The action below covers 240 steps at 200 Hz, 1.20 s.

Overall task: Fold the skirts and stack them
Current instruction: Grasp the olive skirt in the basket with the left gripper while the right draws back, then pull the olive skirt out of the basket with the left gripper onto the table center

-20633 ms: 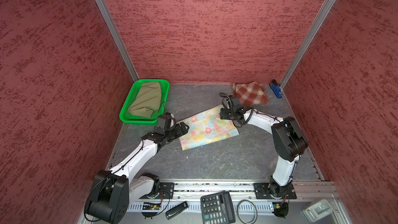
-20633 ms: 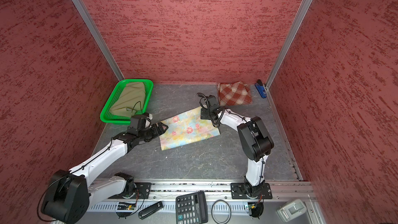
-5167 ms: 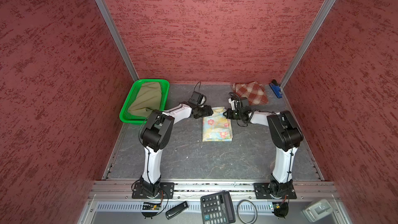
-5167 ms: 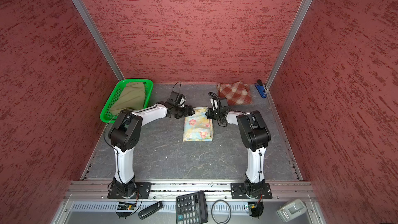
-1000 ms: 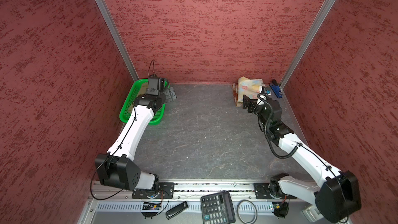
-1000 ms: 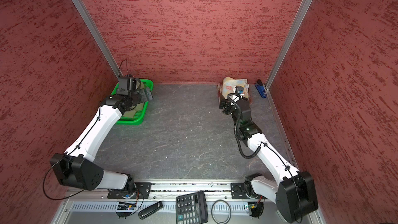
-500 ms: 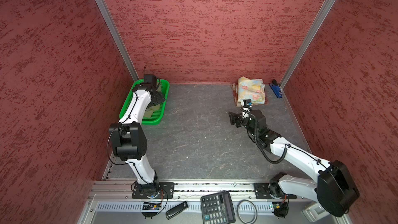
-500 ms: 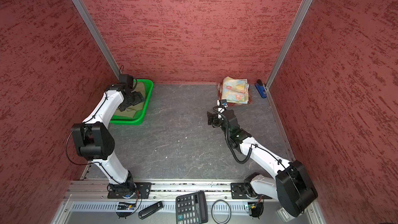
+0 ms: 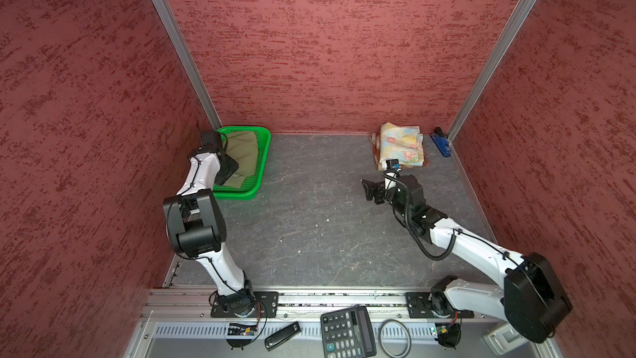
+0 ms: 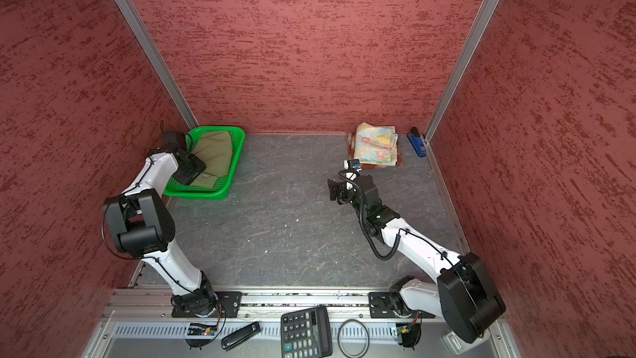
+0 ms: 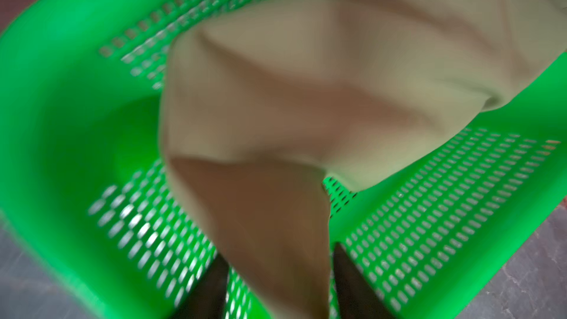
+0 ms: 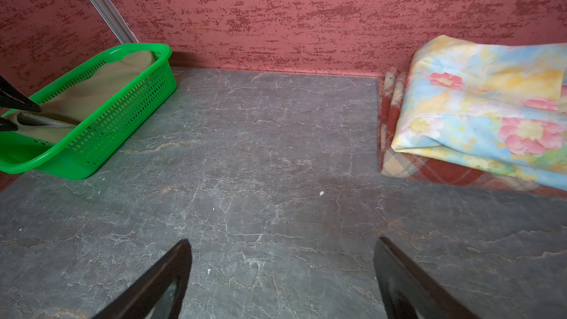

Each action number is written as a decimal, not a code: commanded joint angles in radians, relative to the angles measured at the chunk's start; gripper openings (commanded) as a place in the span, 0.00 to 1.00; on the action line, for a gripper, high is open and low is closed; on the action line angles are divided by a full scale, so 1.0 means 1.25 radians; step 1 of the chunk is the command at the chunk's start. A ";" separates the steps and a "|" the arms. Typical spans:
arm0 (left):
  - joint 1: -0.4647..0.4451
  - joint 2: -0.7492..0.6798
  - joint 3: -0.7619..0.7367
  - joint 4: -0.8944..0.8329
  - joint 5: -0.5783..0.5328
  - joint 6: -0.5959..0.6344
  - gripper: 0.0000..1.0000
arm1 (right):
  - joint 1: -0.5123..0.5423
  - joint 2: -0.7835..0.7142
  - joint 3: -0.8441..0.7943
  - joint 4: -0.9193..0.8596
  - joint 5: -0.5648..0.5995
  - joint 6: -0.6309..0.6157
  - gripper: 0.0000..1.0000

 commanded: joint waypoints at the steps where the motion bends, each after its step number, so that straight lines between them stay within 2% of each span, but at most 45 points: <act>1: 0.009 0.024 0.047 0.108 0.071 -0.009 0.00 | 0.004 -0.022 0.024 -0.005 0.003 -0.004 0.93; 27: -0.027 -0.046 0.103 0.096 0.078 -0.004 0.00 | 0.004 -0.040 0.036 -0.029 0.034 -0.004 0.93; 56: -0.100 -0.167 0.173 0.055 0.057 0.028 0.00 | 0.003 -0.043 0.090 -0.083 0.081 0.017 0.95; 92: -0.185 -0.256 0.271 0.085 0.122 0.056 0.00 | -0.013 -0.013 0.174 -0.121 0.090 0.121 0.96; 107: -0.241 -0.285 0.305 0.119 0.142 0.060 0.00 | -0.022 0.003 0.220 -0.152 0.102 0.150 0.96; 140: -0.406 -0.296 0.401 0.127 0.173 0.111 0.00 | -0.089 -0.021 0.279 -0.191 0.112 0.210 0.96; 173: -0.493 -0.330 0.407 0.176 0.211 0.093 0.00 | -0.138 -0.053 0.305 -0.226 0.118 0.203 0.96; 194: -0.520 -0.301 0.438 0.162 0.237 0.090 0.00 | -0.155 -0.073 0.300 -0.251 0.138 0.202 0.96; 208: -0.524 -0.276 0.413 0.157 0.234 0.087 0.00 | -0.164 -0.085 0.290 -0.258 0.137 0.205 0.96; 227: -0.509 -0.220 0.371 0.129 0.188 0.090 0.00 | -0.169 -0.084 0.292 -0.278 0.120 0.200 0.96; 231: -0.502 -0.202 0.369 0.114 0.178 0.091 0.06 | -0.169 -0.082 0.294 -0.283 0.118 0.198 0.96; 236: -0.491 -0.178 0.371 0.094 0.177 0.089 0.21 | -0.169 -0.080 0.294 -0.289 0.112 0.194 0.97; 240: -0.481 -0.155 0.376 0.075 0.184 0.084 0.42 | -0.169 -0.078 0.296 -0.293 0.108 0.189 0.97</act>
